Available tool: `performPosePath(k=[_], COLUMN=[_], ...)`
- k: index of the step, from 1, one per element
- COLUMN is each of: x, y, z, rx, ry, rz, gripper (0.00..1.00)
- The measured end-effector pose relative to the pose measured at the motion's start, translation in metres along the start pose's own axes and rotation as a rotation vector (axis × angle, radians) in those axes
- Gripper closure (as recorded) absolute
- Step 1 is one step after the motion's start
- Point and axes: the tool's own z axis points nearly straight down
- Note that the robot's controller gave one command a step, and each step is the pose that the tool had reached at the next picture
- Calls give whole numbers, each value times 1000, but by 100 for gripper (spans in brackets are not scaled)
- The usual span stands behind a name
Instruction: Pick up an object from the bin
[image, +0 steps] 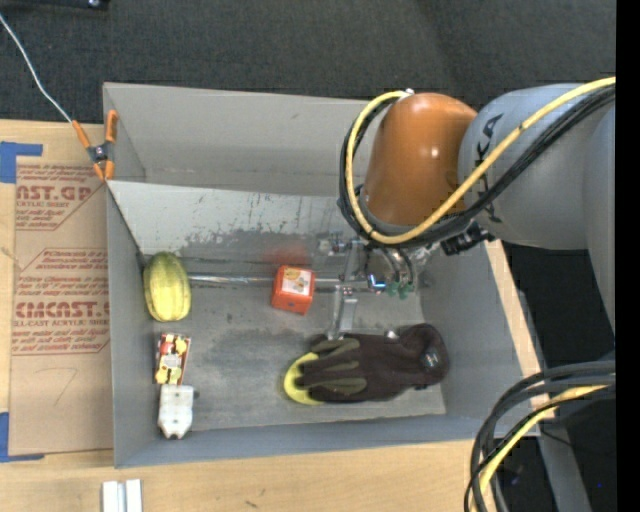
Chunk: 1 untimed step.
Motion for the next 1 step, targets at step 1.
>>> performPosePath(k=[1], x=[46], y=[-48], z=[96], rx=[0], ry=[3], rz=[-178], gripper=[0])
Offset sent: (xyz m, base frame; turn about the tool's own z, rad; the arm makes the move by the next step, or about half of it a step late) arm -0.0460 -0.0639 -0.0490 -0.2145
